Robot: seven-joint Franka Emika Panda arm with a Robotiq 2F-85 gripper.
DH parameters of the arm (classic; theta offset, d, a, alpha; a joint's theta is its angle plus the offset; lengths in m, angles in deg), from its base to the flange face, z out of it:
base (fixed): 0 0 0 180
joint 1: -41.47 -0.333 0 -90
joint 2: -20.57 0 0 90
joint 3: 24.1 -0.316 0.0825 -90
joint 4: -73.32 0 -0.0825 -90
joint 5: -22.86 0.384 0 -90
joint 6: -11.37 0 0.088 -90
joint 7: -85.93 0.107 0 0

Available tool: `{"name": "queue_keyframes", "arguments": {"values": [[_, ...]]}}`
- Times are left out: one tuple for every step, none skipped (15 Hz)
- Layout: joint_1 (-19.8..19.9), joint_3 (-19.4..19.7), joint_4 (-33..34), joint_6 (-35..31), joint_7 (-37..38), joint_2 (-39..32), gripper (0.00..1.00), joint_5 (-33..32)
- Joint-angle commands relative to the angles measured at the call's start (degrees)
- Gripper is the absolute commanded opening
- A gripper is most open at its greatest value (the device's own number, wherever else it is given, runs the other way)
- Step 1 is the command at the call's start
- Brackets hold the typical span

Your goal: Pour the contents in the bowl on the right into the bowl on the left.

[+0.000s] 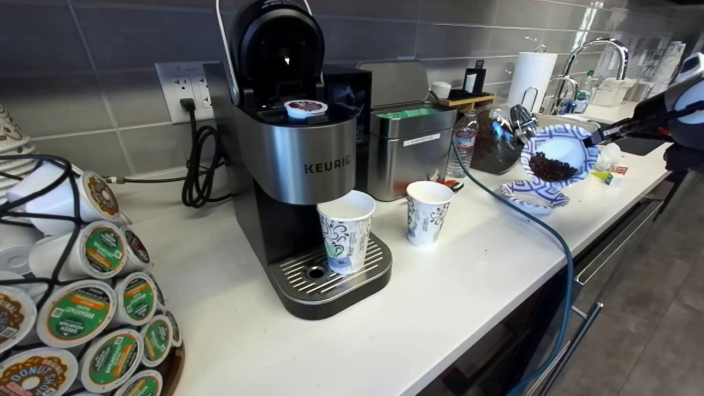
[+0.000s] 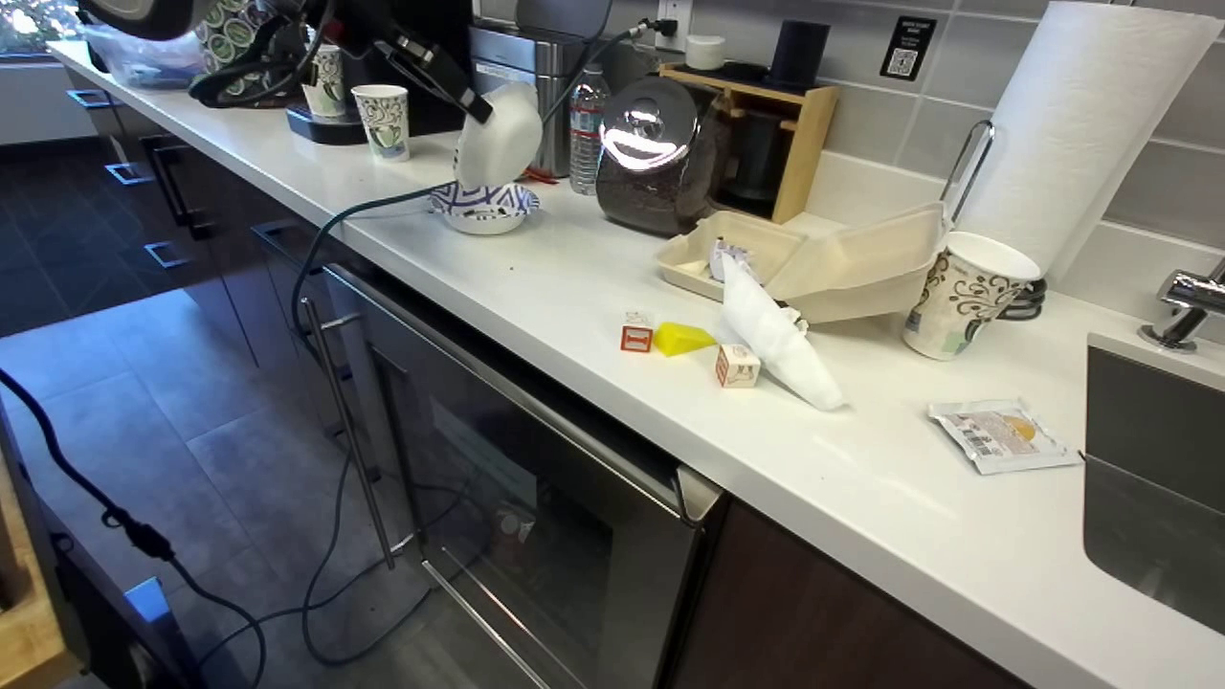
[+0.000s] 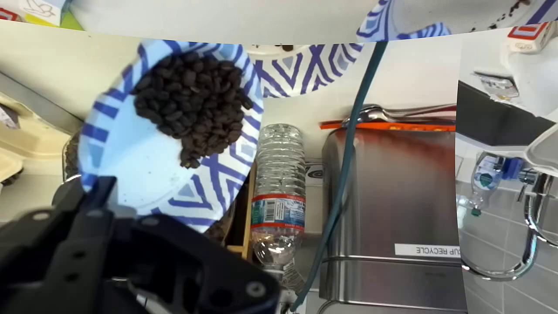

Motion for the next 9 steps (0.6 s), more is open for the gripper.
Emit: {"name": "queue_keyframes", "arguments": {"values": [[-1.4, -1.5, 0.0, -4.4, -3.5, -2.0, 0.01, 4.5], [-1.7, -1.9, 0.0, -5.5, -3.8, -2.4, 0.01, 5.1], [-2.0, -2.2, 0.1, -6.8, -4.2, -2.7, 0.01, 5.7], [-2.4, -2.5, 0.2, -8.6, -4.5, -3.2, 0.01, 6.3], [-2.7, -2.8, 0.2, -9.9, -4.8, -3.5, 0.01, 6.7], [-3.0, -3.0, 0.2, -11.4, -4.9, -3.8, 0.01, 7.0], [-3.2, -3.3, 0.3, -12.1, -5.2, -4.1, 0.01, 7.4], [-3.5, -3.5, 0.3, -13.4, -5.3, -4.4, 0.01, 7.7], [-3.7, -3.6, 0.4, -15.2, -5.4, -4.9, 0.01, 8.0]]}}
